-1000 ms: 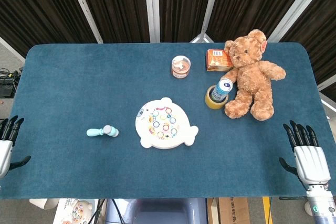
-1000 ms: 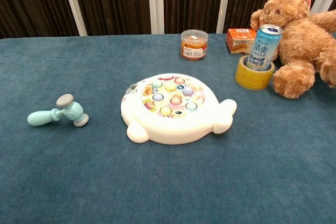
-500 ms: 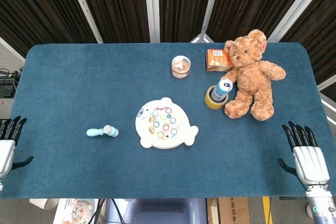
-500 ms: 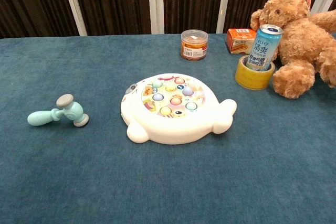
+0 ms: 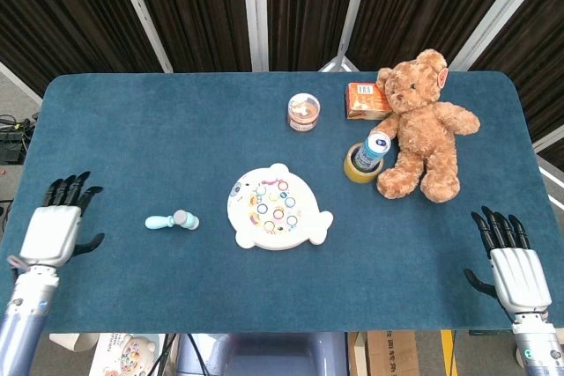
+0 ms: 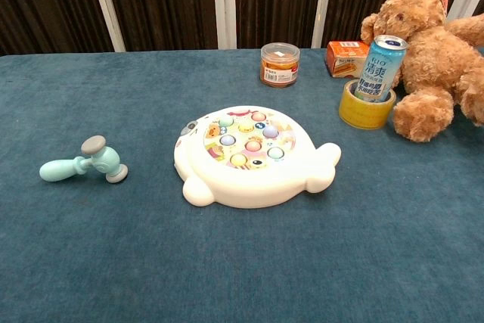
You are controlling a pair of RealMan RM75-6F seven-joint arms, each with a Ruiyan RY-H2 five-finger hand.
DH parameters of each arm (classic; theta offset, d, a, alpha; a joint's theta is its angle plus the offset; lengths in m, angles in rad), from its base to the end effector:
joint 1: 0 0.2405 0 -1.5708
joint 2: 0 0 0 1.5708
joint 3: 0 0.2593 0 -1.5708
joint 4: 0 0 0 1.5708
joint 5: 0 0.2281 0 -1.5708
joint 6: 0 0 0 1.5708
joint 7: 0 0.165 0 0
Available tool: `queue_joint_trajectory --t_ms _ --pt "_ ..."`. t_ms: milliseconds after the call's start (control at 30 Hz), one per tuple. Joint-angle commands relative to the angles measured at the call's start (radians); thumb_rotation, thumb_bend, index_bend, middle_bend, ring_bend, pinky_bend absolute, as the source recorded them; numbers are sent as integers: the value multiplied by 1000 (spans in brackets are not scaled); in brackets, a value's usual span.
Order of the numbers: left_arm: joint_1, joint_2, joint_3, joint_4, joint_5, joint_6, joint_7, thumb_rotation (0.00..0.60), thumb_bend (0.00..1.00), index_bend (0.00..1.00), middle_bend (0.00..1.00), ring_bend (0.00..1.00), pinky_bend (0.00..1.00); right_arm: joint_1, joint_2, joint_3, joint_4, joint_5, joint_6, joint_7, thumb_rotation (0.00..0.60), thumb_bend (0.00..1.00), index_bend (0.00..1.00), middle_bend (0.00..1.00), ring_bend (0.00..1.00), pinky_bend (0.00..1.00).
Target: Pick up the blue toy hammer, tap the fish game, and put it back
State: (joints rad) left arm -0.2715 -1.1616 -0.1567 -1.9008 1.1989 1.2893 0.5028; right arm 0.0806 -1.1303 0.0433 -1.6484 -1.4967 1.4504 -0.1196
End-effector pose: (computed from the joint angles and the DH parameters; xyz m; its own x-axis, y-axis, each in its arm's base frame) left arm -0.2445 0.2645 0.0994 0.4983 0.1254 0.8579 0.8656 -0.0168 -0.5004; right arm -0.3157 -0.2000 0.1302 0.4602 -0.0478 0.8865 -0.8877 -0.0106 0.4602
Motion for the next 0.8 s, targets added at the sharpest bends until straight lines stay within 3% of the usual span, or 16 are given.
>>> queue_joint_trajectory --t_ms 33,367,800 --pt "-57 -57 -30 -16 -76 -31 84 600 260 314 3 0 82 0 0 1 -2 2 -1 7 600 235 0 0 0 0" --pt "-155 -202 -40 39 -215 -23 261 600 301 393 39 0 99 -4 6 1 -8 13 -4 23 600 235 0 0 0 0" --pt "-226 -327 -44 115 -353 -17 314 600 313 464 64 0 99 -1 6 -4 -7 -6 -6 53 600 235 0 0 0 0"
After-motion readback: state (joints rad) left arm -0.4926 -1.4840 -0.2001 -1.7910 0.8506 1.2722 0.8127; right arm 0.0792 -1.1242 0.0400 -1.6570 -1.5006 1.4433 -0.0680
